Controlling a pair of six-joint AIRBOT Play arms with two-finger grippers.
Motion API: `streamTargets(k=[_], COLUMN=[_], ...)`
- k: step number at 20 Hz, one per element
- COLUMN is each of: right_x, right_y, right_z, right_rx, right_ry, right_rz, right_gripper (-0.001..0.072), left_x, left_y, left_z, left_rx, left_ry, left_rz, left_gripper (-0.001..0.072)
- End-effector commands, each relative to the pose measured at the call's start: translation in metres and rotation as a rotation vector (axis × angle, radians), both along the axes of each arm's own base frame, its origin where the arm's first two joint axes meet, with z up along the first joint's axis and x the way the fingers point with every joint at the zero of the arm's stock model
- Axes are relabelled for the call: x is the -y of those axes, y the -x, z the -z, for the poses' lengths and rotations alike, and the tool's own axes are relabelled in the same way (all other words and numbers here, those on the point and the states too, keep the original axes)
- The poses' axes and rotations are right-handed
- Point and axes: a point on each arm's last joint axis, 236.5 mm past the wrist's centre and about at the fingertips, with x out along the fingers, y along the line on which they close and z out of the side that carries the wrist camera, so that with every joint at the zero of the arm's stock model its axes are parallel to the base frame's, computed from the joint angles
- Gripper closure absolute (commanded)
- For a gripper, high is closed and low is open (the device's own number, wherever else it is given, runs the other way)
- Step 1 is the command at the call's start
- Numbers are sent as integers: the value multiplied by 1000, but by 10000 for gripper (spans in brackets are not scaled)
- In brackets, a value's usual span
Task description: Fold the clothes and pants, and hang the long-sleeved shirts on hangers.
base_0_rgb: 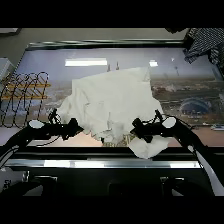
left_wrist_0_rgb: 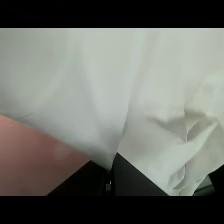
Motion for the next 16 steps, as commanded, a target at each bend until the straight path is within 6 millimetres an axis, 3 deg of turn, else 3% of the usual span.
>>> streamTargets(k=[1,5,8,11,13,16], right_x=[33,68,78,87,90,85], right_y=[39,92,114,136,126,83], right_z=[-8,-36,-65,-83,-90,-89], right_rx=[-66,-110,-96,-115,-74,-3], right_ry=[159,293,304,318,322,303], right_rz=[-87,-203,-156,-90,-38,68], right_gripper=[676,676,675,675,675,675], left_x=[7,3,7,9,10,9], left_y=[46,88,110,128,123,94], left_z=[-16,-55,-95,-119,-123,-114], left_rx=[-24,3,60,87,117,143], left_ry=[-8,-21,7,25,30,27], left_rz=[213,301,310,307,288,223], left_gripper=[692,692,692,691,691,691])
